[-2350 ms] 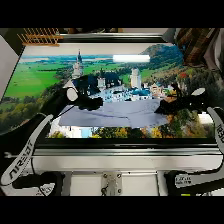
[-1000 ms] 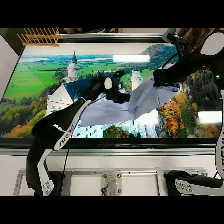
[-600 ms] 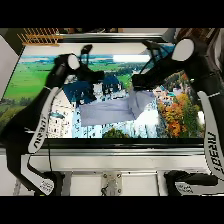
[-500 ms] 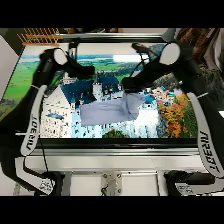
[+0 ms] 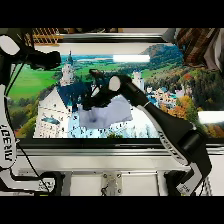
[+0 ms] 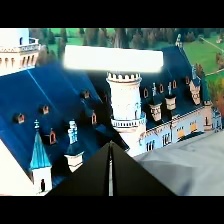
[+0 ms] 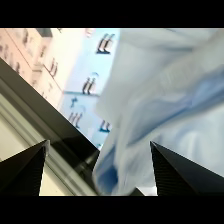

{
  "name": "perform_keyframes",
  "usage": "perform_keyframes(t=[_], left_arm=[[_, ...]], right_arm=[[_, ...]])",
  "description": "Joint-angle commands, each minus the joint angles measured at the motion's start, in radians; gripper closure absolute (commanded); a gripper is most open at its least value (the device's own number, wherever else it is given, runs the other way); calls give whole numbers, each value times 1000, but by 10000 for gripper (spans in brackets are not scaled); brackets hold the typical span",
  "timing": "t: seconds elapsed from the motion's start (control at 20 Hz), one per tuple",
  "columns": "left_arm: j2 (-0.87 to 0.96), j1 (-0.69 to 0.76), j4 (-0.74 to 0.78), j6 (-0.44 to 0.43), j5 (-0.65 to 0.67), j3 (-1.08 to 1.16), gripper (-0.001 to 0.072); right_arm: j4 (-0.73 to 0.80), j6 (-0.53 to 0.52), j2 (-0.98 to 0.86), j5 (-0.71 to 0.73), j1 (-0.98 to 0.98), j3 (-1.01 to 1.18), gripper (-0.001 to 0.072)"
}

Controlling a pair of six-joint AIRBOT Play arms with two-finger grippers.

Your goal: Fold the clothes and pants, and hang the long-sleeved shirts on hangers.

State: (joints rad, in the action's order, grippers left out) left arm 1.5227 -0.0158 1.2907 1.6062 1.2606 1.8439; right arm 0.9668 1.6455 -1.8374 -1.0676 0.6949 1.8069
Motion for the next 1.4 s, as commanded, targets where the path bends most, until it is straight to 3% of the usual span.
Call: perform_keyframes(t=[0.0,0.1,0.25,0.55,0.8,0.95,1.2,1.25,1.3,1.35], left_arm=[[-42,-46,1,-2,6,0,700],[-65,-54,7,-2,3,0,700],[-122,-58,27,-3,-8,-48,700],[-339,-18,16,-2,-126,-455,699],[-444,126,18,-2,-249,-668,700],[-460,190,19,-2,-275,-703,700],[-460,230,17,-1,-277,-702,700],[-460,230,16,-1,-274,-702,700],[-460,230,17,-1,-269,-702,699],[-460,230,18,-1,-266,-702,700]], right_arm=[[-213,-154,-70,240,76,1,10],[-225,-183,-32,237,61,0,12],[-62,-184,98,193,-14,-93,12],[101,-198,380,66,-435,-620,12],[-129,-304,224,24,-667,-681,11],[-313,-412,104,30,-645,-658,12],[-454,-474,-8,32,-497,-560,13],[-468,-493,-18,33,-469,-545,40],[-479,-525,-22,40,-446,-533,243],[-483,-561,-21,49,-431,-525,514]])
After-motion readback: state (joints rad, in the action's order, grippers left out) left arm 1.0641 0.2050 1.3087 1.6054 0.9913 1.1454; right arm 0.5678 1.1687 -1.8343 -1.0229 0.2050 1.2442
